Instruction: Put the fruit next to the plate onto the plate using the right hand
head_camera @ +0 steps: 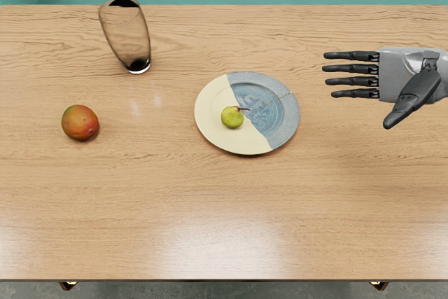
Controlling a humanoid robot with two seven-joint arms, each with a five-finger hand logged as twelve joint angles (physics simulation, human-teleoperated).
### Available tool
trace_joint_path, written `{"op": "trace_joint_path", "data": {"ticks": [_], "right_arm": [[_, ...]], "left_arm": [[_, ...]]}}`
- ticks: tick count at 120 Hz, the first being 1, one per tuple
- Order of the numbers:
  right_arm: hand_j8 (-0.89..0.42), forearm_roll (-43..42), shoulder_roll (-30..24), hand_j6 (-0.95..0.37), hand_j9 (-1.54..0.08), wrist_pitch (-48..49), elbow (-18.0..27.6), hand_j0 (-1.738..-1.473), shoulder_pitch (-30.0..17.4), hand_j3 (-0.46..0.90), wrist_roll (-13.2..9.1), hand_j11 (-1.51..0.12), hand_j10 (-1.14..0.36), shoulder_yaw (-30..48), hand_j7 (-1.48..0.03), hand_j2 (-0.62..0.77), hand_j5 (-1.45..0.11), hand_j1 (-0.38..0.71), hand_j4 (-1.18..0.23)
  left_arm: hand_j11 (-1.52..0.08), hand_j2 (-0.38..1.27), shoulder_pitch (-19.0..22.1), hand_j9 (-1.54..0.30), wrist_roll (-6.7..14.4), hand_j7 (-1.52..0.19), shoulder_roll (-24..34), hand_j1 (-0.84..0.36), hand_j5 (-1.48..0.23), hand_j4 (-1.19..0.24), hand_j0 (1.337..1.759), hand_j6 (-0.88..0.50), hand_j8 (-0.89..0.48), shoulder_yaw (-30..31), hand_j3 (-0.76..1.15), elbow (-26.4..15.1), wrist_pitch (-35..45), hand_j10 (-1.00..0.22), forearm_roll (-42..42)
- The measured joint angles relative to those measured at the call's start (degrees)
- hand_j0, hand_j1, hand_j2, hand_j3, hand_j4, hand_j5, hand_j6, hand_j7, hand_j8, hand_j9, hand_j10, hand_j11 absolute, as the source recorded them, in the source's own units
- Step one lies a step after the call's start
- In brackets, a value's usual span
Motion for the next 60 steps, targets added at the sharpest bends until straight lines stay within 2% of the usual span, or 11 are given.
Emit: {"op": "trace_joint_path", "data": {"ticks": [60], "right_arm": [[0.0,0.0,0.0,0.0,0.0,0.0,0.0,-1.658,0.0,0.0,0.0,0.0,0.0,0.0,0.0,0.0,0.0,-0.35,0.0]], "left_arm": [[-0.03,0.0,0.0,-0.03,0.0,-0.03,0.0,0.32,-0.03,-0.02,1.658,-0.02,-0.02,0.0,0.0,0.0,0.0,-0.02,0.0]]}}
